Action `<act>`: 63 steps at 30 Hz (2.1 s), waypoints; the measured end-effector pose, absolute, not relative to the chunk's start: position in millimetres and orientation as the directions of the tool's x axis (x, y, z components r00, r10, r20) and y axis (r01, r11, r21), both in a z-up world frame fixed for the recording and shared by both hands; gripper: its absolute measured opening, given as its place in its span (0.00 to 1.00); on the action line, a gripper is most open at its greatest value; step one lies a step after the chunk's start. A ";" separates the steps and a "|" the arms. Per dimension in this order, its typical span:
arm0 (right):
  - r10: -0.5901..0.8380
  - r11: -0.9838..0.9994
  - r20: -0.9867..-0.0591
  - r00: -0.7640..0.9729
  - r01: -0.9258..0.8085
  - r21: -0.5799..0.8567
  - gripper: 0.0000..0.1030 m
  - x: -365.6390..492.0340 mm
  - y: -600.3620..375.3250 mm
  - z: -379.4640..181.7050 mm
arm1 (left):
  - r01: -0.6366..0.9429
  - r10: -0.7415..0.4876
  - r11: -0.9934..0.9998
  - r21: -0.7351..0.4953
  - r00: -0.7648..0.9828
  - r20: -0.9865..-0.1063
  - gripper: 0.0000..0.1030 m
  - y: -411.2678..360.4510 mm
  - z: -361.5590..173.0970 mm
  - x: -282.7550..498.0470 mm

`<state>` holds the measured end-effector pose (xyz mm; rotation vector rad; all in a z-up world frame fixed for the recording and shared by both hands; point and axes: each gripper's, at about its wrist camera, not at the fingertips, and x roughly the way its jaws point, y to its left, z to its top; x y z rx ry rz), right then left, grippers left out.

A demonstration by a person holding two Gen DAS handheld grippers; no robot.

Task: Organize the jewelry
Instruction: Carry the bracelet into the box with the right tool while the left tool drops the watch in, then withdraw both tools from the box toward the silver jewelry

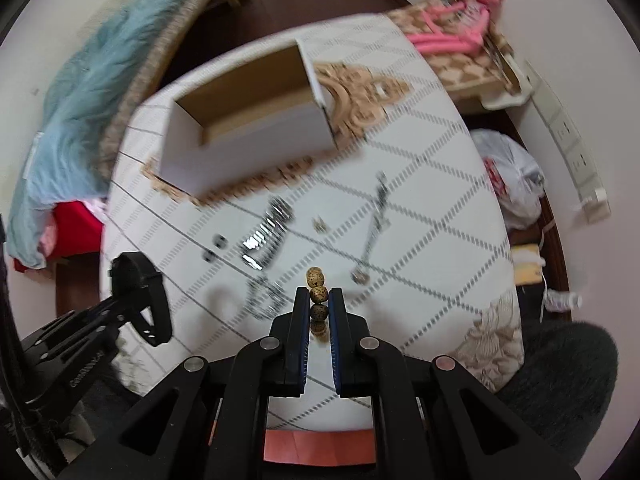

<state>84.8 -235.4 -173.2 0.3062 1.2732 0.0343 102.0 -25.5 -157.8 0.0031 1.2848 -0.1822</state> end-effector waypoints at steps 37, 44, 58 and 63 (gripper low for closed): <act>0.206 0.976 -0.940 0.271 0.013 0.218 0.80 294.0 -226.7 -162.6 | 0.073 -0.110 0.993 -0.093 0.285 -0.952 0.94 -29.0 -153.8 291.3; 0.040 0.999 -0.953 0.300 -0.006 0.040 0.93 270.7 -215.9 -173.5 | 0.036 -0.016 0.999 -0.003 0.374 -0.927 0.97 -17.8 -151.8 266.1; -0.019 1.000 -0.933 0.359 0.020 -0.013 0.93 234.6 -207.6 -160.4 | 0.006 0.068 0.997 0.079 0.427 -0.902 0.97 -15.9 -124.7 224.4; -0.029 0.999 -0.908 0.418 0.032 -0.017 0.93 214.2 -208.3 -130.7 | -0.018 0.081 0.996 0.082 0.465 -0.882 0.97 -11.1 -98.7 204.6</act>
